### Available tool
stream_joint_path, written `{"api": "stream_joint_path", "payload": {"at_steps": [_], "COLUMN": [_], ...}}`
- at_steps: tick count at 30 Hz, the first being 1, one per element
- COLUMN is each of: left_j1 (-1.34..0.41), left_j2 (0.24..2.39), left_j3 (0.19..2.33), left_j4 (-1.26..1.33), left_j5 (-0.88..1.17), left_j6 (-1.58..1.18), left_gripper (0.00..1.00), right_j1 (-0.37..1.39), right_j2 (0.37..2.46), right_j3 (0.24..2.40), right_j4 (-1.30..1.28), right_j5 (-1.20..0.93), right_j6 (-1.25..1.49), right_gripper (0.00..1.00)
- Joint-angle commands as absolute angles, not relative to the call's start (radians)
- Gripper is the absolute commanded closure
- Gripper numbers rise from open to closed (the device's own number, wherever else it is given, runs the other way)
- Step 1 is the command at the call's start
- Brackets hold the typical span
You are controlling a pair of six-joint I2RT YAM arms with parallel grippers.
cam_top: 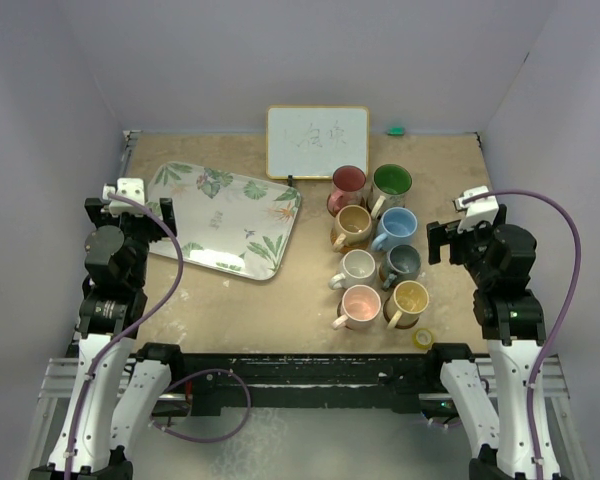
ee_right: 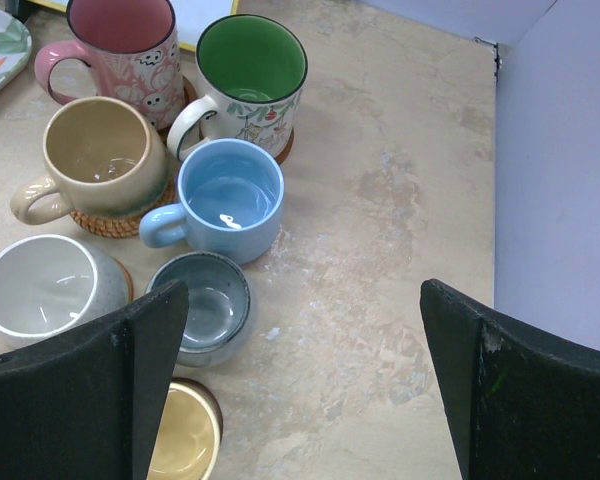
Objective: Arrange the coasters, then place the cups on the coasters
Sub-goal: Reset both arms
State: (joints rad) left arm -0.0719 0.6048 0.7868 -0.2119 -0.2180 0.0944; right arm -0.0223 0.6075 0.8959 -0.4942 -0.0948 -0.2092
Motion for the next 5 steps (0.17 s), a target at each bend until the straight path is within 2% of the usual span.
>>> {"api": "stream_joint_path", "payload": {"at_steps": [1, 5], "left_j1": [-0.060, -0.059], "left_j2": [0.604, 0.605], "left_j3": [0.797, 0.798], "left_j4": [-0.189, -0.190], "left_j5": [-0.226, -0.224], "left_j6": [0.105, 0.108], "left_gripper": [0.06, 0.07], "right_j1": [-0.021, -0.021], "right_j2": [0.603, 0.602], "right_j3": [0.899, 0.899], "right_j4": [-0.453, -0.454], "right_j5": [-0.087, -0.090], "right_j6": [-0.218, -0.216], "right_gripper": [0.00, 0.00]}}
